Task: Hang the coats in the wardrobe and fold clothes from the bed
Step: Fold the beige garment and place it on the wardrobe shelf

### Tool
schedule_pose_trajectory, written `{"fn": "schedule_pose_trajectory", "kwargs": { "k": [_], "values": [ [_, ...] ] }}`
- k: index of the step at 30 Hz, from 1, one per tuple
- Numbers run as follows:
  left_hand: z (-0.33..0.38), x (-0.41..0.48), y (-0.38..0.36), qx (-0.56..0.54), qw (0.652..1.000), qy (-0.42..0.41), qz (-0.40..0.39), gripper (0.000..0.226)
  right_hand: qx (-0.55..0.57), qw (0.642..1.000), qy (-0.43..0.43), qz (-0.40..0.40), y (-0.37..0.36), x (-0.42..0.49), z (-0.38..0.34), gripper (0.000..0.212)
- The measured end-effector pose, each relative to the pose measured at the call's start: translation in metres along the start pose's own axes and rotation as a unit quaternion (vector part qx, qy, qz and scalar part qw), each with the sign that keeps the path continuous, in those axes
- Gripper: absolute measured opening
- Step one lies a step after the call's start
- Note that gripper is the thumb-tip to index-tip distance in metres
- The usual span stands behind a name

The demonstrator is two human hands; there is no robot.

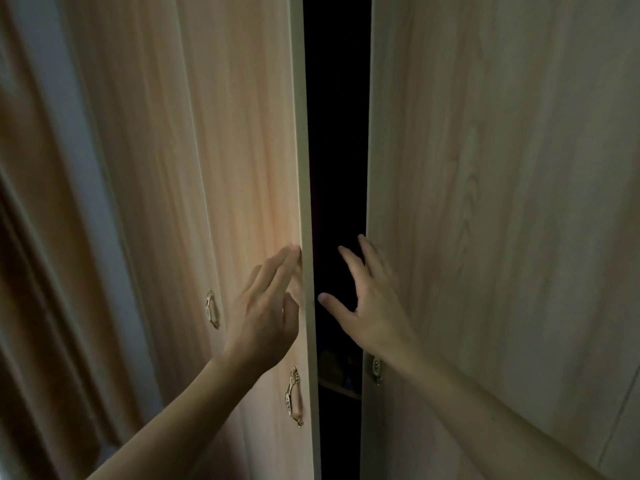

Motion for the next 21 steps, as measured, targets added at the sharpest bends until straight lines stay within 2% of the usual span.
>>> {"fn": "schedule_pose_trajectory", "kwargs": {
  "k": [10, 16, 21],
  "values": [
    [0.015, 0.017, -0.04, 0.027, 1.0, -0.005, -0.011, 0.062, -0.1, 0.994, -0.015, -0.041, 0.006, -0.003, 0.052, 0.088],
    [0.021, 0.028, -0.067, 0.005, 0.998, 0.029, -0.048, 0.077, -0.163, 0.985, 0.002, -0.048, 0.008, -0.003, 0.074, 0.09],
    [0.021, 0.034, -0.083, 0.002, 0.999, 0.01, -0.044, 0.088, -0.206, 0.976, 0.0, -0.064, 0.008, -0.005, 0.081, 0.096]
  ]
}}
Point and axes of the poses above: each hand's wrist, its own x-axis towards the middle knuckle, its own y-axis out of the back of the hand, z = x × y, the point moved 1 cm from there along x, towards the middle knuckle, and after that the axes turned 15 degrees about y, right-handed, at the moved point
